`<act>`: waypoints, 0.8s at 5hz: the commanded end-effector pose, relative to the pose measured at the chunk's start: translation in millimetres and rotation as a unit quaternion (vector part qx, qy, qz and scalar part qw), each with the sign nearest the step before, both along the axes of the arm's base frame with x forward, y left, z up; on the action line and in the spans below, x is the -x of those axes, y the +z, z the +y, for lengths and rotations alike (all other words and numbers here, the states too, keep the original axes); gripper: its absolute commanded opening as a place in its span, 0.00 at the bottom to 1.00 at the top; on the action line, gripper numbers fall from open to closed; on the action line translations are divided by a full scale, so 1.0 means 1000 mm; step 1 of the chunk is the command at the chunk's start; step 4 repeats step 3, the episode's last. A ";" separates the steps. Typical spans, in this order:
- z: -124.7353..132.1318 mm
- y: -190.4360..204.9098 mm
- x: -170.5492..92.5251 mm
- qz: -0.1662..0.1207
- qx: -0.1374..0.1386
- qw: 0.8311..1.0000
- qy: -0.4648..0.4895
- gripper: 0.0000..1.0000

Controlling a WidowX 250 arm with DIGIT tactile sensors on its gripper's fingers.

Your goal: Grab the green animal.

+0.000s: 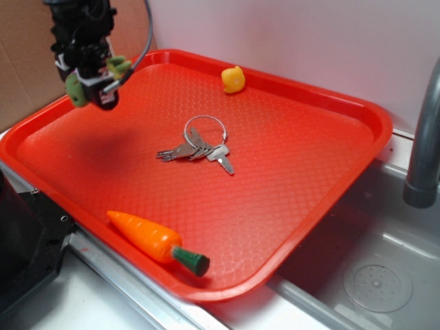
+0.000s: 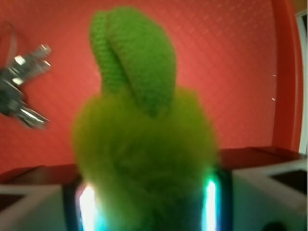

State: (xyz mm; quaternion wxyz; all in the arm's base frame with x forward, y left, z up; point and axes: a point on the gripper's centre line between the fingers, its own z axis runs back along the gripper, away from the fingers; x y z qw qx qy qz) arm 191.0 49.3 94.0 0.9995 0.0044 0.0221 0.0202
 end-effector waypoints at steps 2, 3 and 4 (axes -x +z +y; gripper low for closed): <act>-0.052 0.092 -0.016 -0.082 0.017 0.994 0.067 0.00; -0.060 0.099 -0.015 -0.082 0.019 0.994 0.074 0.00; -0.060 0.099 -0.015 -0.082 0.019 0.994 0.074 0.00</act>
